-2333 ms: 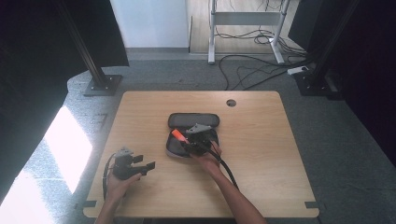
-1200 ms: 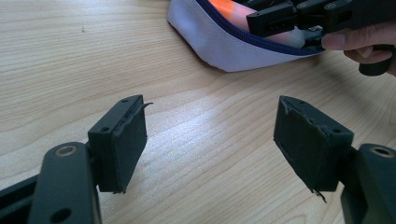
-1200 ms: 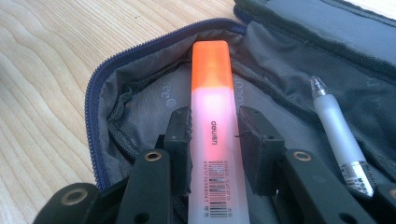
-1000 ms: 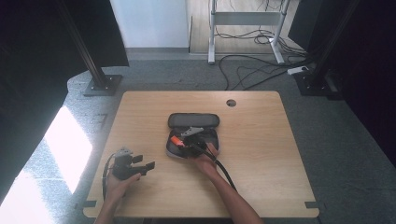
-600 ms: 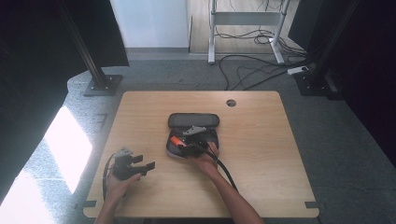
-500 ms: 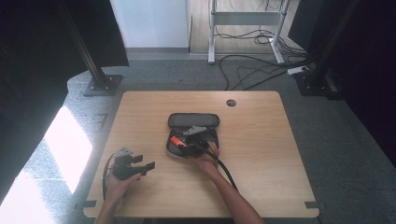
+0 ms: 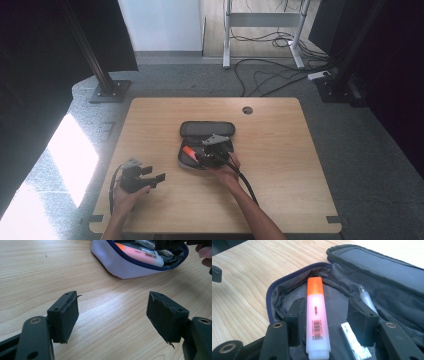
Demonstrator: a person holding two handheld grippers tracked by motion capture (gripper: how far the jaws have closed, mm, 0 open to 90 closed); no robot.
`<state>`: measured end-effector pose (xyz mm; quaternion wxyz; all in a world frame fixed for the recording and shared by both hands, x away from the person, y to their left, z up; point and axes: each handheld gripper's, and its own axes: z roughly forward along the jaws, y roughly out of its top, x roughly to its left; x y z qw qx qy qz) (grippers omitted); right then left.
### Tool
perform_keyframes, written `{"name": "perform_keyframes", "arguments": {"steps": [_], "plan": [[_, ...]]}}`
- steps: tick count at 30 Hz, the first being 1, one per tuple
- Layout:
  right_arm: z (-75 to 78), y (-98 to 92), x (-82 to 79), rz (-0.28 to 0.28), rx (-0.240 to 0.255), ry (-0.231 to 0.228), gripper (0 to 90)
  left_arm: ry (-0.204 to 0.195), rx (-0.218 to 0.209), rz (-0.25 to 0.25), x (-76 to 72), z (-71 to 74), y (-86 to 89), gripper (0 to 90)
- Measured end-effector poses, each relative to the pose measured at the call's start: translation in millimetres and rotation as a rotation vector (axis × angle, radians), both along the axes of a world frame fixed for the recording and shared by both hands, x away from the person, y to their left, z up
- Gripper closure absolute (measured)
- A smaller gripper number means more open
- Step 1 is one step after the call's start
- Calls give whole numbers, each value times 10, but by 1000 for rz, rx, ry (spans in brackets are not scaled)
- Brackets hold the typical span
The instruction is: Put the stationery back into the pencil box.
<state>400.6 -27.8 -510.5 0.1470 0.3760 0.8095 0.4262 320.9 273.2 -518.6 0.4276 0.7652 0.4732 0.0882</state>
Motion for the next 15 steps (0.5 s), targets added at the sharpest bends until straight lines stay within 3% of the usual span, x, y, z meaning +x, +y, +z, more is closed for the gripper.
{"name": "perform_keyframes", "arguments": {"steps": [8, 15], "plan": [[65, -157, -77, -7, 22, -8, 482, 1, 5, -1, -1, -6, -12, 262], [135, -417, -218, -29, 59, -30, 482, 4, 10, -6, -2, -14, -30, 263]]}}
